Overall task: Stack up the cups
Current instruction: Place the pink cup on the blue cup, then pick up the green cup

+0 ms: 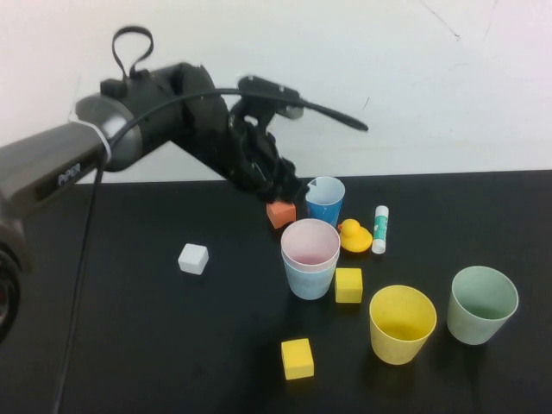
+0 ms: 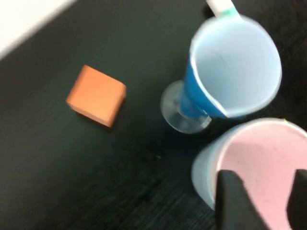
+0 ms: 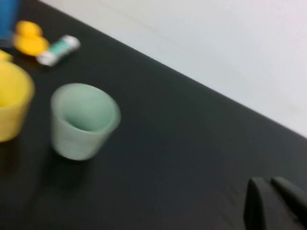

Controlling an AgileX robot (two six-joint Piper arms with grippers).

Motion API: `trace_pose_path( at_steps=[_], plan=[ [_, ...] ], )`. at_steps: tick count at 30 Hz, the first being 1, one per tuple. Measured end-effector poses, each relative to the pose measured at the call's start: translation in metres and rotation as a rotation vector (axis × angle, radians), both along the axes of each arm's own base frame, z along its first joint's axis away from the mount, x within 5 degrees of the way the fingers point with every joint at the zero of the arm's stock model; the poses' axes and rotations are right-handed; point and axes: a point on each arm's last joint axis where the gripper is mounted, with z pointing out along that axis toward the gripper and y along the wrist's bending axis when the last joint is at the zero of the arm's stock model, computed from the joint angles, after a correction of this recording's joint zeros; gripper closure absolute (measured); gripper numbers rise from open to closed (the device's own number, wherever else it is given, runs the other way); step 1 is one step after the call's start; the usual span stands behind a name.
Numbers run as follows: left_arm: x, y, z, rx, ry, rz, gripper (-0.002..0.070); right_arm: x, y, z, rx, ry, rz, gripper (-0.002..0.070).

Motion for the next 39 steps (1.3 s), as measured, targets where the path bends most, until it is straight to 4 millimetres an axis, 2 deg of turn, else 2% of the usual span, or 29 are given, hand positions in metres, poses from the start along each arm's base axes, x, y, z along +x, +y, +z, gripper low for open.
trace_pose_path(
  at_steps=[4,6,9,14,16,19,22,25,31,33,36,39],
  plan=[
    [-0.003,0.007,0.041,0.008,-0.104,0.03,0.0589,-0.002,0.011,0.016,0.005,0.042,0.14,0.0679],
    [-0.01,0.013,0.072,-0.007,-0.193,0.054,0.0639,0.002,0.017,0.027,0.032,0.079,0.199,0.0679],
    [-0.027,0.023,0.118,-0.046,-0.312,0.092,0.0663,0.014,0.022,0.039,0.068,0.149,0.248,0.0679],
    [-0.072,0.044,0.188,-0.114,-0.486,0.116,0.0672,0.048,0.021,0.04,0.052,0.274,0.278,0.0679],
    [-0.093,0.054,0.207,-0.129,-0.547,0.123,0.0673,0.062,0.021,0.035,0.054,0.319,0.282,0.0679],
    [-0.127,0.071,0.223,-0.143,-0.633,0.139,0.0673,0.085,0.021,0.029,0.073,0.378,0.275,0.0675],
    [-0.158,0.087,0.222,-0.136,-0.693,0.151,0.0673,0.106,0.02,0.023,0.087,0.434,0.266,0.0646],
    [-0.187,0.102,0.21,-0.115,-0.749,0.161,0.0673,0.127,0.02,0.016,0.109,0.491,0.259,0.0573],
    [-0.243,0.13,0.175,-0.137,-0.932,0.194,0.0673,0.169,0.022,-0.006,0.182,0.607,0.266,0.0302],
    [-0.261,0.138,0.162,-0.155,-0.975,0.203,0.0674,0.183,0.022,-0.014,0.178,0.63,0.273,0.0245],
    [-0.281,0.146,0.145,-0.162,-0.989,0.206,0.0674,0.206,0.021,-0.029,0.181,0.659,0.261,0.0206],
    [-0.293,0.151,0.122,-0.141,-0.947,0.198,0.0674,0.228,0.019,-0.05,0.187,0.704,0.245,0.0192]
  ],
)
